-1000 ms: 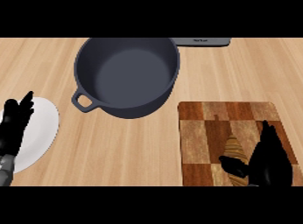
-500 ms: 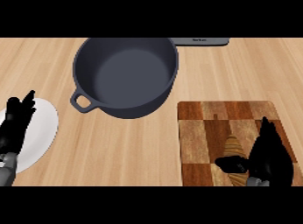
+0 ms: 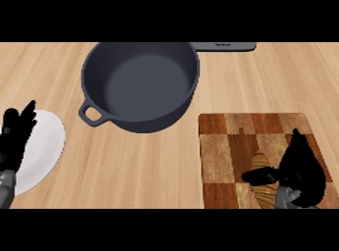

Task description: Pick the croissant from the cutting board and place it in the pot

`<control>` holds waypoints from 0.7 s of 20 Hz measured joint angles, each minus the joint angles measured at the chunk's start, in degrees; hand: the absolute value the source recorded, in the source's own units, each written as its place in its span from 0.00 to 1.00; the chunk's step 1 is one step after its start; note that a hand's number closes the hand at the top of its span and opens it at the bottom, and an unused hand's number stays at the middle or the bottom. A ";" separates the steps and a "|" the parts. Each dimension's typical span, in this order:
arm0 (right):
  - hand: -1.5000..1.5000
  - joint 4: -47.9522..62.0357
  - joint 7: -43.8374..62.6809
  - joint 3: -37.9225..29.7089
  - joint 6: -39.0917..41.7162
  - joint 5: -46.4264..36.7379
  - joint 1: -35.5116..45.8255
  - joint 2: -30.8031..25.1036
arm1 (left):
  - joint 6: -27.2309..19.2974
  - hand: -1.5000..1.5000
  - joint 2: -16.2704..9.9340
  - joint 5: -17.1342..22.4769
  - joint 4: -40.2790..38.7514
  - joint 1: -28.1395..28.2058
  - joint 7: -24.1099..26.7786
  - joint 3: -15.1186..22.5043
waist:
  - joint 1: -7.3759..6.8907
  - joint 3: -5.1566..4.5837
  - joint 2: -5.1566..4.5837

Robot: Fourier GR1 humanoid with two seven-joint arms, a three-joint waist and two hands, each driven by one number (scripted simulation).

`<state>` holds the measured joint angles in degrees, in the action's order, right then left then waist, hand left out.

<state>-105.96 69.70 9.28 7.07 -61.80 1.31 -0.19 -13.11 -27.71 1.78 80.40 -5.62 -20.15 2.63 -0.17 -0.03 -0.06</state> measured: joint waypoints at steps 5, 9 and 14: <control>0.00 4.08 -1.72 0.11 -1.22 -1.72 -0.19 -0.03 | 0.46 0.50 0.85 -0.51 -1.11 -0.40 0.19 -0.64 | 0.07 0.02 0.01; 0.00 5.70 -1.21 -0.58 -0.98 -0.96 0.49 -0.04 | 0.36 0.50 1.55 -1.18 -1.32 -0.89 0.00 -0.70 | 0.07 0.02 0.02; 0.00 9.01 -1.89 -2.52 -1.58 1.18 1.02 -0.05 | 0.95 0.50 1.72 -1.46 -0.75 -0.62 -0.03 -1.23 | -0.08 0.03 0.03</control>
<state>-96.95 67.81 6.77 5.48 -60.63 2.33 -0.23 -12.17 -26.00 0.31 79.65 -6.24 -20.18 1.39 -0.25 0.00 -0.03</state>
